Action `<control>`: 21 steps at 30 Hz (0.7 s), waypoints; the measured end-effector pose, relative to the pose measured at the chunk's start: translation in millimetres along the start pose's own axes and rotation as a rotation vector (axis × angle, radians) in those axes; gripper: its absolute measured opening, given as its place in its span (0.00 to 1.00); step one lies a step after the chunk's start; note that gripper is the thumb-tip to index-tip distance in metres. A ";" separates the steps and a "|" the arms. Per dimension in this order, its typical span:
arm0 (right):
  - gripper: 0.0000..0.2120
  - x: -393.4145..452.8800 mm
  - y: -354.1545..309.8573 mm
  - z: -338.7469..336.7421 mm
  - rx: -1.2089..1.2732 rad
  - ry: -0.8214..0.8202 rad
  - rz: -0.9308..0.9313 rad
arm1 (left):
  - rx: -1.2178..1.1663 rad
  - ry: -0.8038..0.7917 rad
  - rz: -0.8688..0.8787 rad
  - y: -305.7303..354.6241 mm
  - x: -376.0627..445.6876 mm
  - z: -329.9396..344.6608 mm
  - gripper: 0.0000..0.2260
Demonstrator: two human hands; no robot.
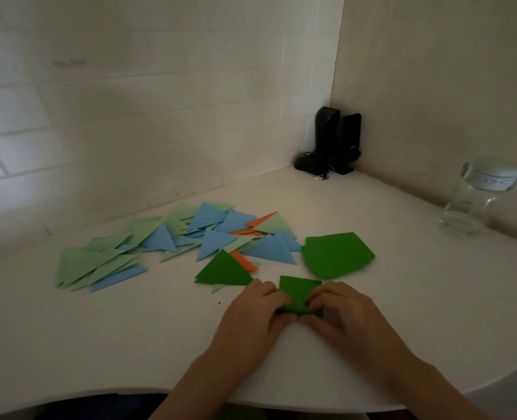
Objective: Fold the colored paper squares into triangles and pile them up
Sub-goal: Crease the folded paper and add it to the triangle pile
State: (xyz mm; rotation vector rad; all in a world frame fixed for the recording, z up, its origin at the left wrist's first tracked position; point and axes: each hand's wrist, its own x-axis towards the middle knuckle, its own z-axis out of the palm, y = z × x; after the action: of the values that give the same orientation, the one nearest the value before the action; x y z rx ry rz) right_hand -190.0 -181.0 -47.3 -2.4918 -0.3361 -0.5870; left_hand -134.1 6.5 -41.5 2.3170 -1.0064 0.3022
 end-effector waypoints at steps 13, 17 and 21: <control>0.12 2.4 -0.5 5.7 -0.114 0.017 0.210 | -0.031 -0.065 -0.269 -0.9 15.0 -3.8 0.14; 0.12 7.1 -5.2 2.7 -0.133 -0.035 0.247 | 0.000 -0.040 -0.276 0.8 15.6 0.7 0.14; 0.12 9.5 -3.8 0.6 -0.091 -0.070 0.273 | -0.017 -0.024 -0.269 0.1 14.6 0.8 0.13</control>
State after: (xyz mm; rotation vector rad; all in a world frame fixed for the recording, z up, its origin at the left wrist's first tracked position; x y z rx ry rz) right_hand -182.9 -176.5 -41.5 -2.5906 0.0077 -0.4117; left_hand -124.2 -2.8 -36.0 2.4096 -0.6938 0.1569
